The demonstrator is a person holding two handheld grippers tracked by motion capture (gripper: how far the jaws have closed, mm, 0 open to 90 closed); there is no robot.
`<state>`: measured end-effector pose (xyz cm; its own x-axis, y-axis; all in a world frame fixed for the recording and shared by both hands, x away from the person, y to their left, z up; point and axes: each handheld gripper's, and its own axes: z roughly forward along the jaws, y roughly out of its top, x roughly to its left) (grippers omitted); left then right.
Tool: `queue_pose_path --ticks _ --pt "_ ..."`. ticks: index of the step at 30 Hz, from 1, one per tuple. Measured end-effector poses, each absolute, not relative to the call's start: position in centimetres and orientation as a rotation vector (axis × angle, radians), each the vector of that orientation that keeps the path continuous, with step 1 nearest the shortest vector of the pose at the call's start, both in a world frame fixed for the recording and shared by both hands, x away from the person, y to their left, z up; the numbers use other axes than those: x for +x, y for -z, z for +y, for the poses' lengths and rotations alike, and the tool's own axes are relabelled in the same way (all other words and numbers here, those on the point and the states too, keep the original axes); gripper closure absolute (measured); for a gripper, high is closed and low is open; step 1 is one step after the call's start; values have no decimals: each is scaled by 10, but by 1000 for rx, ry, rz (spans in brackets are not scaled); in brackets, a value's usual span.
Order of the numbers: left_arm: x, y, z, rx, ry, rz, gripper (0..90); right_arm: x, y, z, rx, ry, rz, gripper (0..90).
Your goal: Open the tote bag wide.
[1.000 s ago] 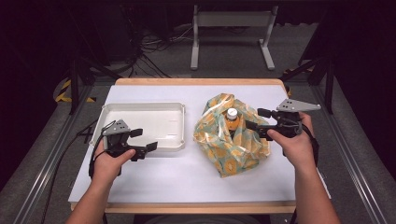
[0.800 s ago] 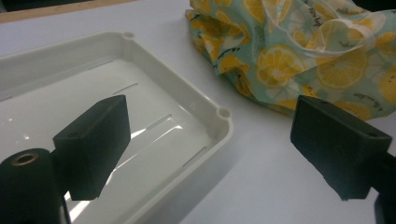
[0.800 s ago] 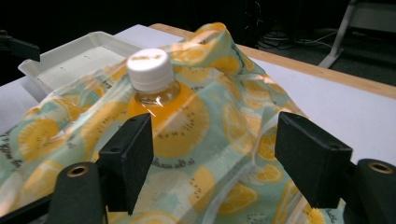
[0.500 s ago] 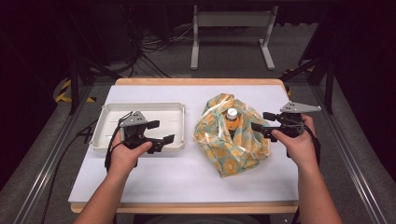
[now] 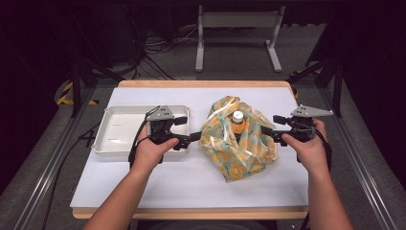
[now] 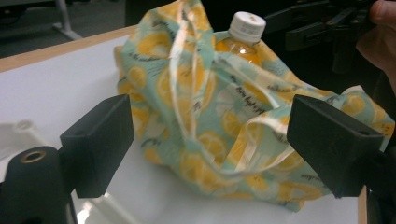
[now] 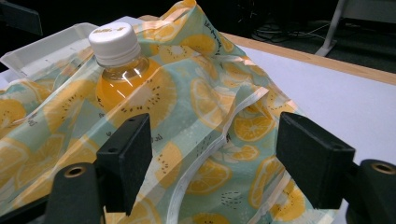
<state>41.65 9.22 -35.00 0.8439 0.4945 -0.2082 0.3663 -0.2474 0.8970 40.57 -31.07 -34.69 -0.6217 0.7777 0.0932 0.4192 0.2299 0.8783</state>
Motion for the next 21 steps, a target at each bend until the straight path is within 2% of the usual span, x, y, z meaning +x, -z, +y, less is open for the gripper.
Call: queue_pose_path --ticks 10,17,21 --pt "431 348 55 1857 -75 598 98 405 347 -316 1108 -1353 2134 280" --pt "436 349 35 1892 -79 589 99 405 348 -316 1106 -1350 2134 279" --pt "444 352 27 1897 -75 600 67 405 348 -316 1104 -1350 2135 280"
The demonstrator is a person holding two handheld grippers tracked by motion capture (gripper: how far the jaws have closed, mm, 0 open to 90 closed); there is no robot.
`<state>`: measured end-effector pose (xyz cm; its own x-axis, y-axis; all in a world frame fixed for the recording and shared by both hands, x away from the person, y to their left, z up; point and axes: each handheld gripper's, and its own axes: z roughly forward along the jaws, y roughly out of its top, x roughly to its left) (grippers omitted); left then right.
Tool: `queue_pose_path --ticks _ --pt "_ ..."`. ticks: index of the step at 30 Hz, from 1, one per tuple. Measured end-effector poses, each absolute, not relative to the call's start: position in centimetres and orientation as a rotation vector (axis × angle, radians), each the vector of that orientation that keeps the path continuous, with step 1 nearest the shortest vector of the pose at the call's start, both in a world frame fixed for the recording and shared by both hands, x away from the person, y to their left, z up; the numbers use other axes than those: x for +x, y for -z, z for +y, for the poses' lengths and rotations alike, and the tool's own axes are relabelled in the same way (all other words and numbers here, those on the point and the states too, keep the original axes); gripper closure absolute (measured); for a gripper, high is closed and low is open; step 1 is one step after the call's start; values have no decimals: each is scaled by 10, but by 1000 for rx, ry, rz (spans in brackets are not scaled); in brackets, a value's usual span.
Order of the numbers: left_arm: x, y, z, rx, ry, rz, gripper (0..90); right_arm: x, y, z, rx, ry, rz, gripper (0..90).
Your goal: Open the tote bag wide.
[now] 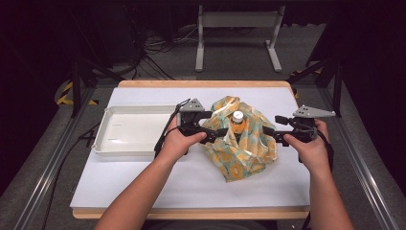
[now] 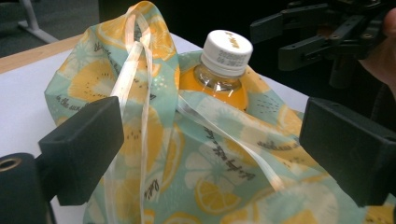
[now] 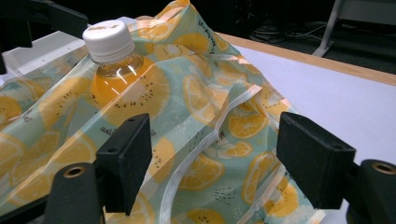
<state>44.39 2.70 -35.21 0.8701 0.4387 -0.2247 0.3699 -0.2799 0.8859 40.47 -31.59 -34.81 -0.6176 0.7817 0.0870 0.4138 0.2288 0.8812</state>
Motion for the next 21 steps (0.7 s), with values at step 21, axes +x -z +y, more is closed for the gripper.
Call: queue_pose_path --ticks 21 --pt "448 370 6 2012 -42 608 141 405 350 -317 1109 -1344 2137 277"
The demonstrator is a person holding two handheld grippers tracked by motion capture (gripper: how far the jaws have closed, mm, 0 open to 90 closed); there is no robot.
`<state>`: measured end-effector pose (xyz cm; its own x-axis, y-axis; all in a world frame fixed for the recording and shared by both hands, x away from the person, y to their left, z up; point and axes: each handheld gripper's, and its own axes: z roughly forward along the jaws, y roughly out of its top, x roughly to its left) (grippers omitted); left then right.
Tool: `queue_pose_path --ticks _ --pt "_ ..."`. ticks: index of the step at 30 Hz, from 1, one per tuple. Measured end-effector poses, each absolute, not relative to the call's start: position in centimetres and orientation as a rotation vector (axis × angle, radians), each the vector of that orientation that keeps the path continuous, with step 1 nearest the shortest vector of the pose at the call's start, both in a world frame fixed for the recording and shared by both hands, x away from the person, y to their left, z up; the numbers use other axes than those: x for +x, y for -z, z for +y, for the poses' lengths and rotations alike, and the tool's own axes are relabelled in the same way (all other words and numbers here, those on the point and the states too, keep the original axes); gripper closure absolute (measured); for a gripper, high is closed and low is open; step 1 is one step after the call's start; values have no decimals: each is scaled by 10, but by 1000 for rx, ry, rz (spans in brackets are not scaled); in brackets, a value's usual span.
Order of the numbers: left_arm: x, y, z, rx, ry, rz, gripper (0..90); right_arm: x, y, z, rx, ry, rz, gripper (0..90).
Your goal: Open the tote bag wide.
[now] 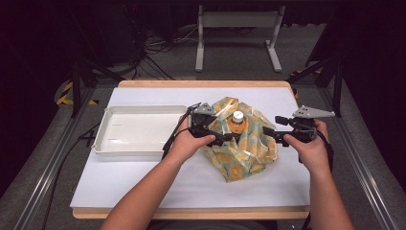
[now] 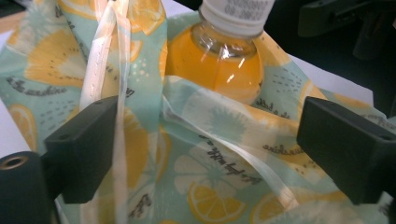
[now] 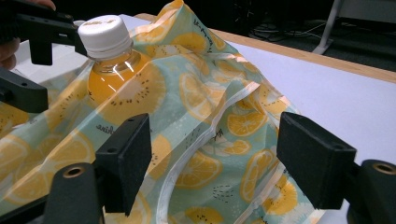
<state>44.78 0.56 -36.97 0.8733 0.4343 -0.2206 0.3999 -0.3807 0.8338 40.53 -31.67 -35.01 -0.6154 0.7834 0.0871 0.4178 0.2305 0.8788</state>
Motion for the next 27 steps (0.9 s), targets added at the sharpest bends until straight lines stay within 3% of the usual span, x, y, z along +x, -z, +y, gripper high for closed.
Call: queue_pose_path --ticks 10,15,16,17,19,22,27 --pt "447 377 9 2068 -16 592 322 405 350 -317 1107 -1344 2136 277" --pt "448 379 10 2116 -45 609 505 405 350 -317 1102 -1347 2137 277" --pt "448 379 10 2116 -45 609 579 405 350 -317 1102 -1347 2137 277" --pt "449 379 11 2129 -54 610 579 405 350 -316 1103 -1351 2135 277" --pt "449 380 12 2137 -67 612 730 405 350 -317 1101 -1352 2136 277" --pt "449 379 14 2140 -74 604 845 405 350 -317 1100 -1350 2136 279" --pt "447 375 20 2112 -90 608 887 407 352 -315 1085 -1348 2166 304"
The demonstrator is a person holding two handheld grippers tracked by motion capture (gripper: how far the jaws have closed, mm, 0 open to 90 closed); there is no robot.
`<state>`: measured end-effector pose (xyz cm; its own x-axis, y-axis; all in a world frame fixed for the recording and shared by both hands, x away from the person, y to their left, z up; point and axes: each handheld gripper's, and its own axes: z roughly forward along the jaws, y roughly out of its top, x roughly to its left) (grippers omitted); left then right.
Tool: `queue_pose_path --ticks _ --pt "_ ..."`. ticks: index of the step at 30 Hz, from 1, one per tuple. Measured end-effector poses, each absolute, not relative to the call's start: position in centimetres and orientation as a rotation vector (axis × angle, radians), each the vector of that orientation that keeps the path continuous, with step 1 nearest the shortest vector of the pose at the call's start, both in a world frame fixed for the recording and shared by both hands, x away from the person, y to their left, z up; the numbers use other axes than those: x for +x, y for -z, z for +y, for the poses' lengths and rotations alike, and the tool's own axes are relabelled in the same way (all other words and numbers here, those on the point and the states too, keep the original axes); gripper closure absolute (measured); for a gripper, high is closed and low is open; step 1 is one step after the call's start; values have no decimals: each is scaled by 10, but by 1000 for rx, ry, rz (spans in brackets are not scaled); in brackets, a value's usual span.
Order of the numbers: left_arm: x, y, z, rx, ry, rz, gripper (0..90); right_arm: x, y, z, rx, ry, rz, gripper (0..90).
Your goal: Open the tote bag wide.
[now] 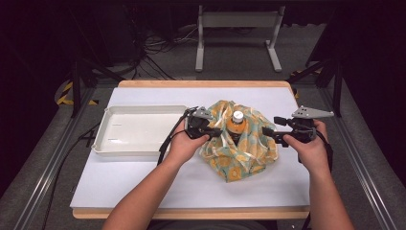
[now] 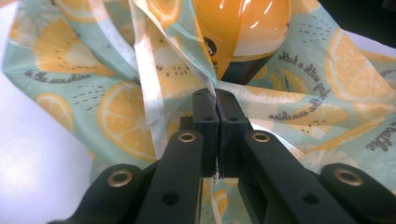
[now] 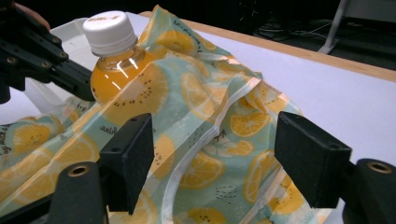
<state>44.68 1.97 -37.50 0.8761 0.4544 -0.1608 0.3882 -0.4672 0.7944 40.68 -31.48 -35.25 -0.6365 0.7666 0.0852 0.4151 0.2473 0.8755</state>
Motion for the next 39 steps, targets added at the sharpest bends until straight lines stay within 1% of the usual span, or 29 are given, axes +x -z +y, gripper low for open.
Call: queue_pose_path --ticks 5,15,23,29,30,31,33,37,38,39 --pt "444 372 21 2112 -92 593 889 409 354 -308 1066 -1380 2195 298" --pt "443 372 24 2118 -90 590 889 429 366 -294 959 -1443 2305 216" --pt "442 372 23 2115 -84 581 888 437 375 -290 906 -1420 2365 189" --pt "442 372 23 2114 -85 576 887 440 380 -284 883 -1402 2381 192" --pt "442 372 23 2114 -85 574 888 440 381 -283 880 -1388 2385 238" --pt "442 372 23 2114 -85 574 887 440 381 -283 880 -1388 2385 238" --pt "442 372 23 2111 -87 575 888 439 381 -283 848 -1330 2407 362" --pt "441 371 24 2102 -90 576 887 438 378 -286 799 -1281 2425 660" --pt "441 371 24 2102 -90 576 887 438 378 -286 799 -1281 2425 660" --pt "441 370 24 2101 -92 575 887 436 376 -288 788 -1283 2423 805"
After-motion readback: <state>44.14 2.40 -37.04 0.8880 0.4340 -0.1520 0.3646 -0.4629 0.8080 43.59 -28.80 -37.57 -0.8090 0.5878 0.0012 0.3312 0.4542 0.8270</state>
